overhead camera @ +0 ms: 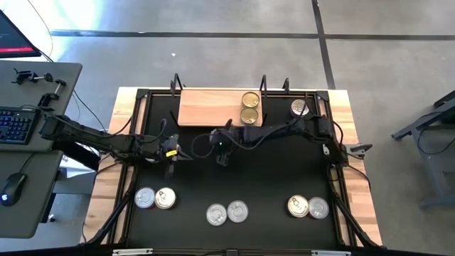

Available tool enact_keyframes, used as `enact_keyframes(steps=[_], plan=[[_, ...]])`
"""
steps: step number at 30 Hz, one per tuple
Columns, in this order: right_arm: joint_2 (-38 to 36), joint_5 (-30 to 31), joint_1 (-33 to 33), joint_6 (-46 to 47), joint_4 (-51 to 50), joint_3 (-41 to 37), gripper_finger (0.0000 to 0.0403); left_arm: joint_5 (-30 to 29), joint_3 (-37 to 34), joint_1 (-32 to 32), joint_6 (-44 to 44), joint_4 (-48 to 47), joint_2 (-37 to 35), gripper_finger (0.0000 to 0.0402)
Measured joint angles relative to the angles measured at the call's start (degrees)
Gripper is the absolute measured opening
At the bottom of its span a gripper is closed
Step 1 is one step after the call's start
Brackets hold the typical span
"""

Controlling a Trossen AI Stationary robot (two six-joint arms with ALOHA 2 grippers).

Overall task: Stack canned seafood by type on shelf
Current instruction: Put the red tuna can on the shelf

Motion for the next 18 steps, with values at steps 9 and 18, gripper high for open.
enact_keyframes(steps=[9, 18], plan=[[-3.47, 12.28, 6.93, 3.54, 2.18, 2.1, 0.0021, 0.01, 0.01, -2.06, 5.74, 9.06, 6.99, 0.0], [-5.83, 17.78, 12.97, 8.37, -2.18, 0.86, 0.0078, -4.59, 0.0, -3.13, 7.64, 10.21, 11.05, 0.0]])
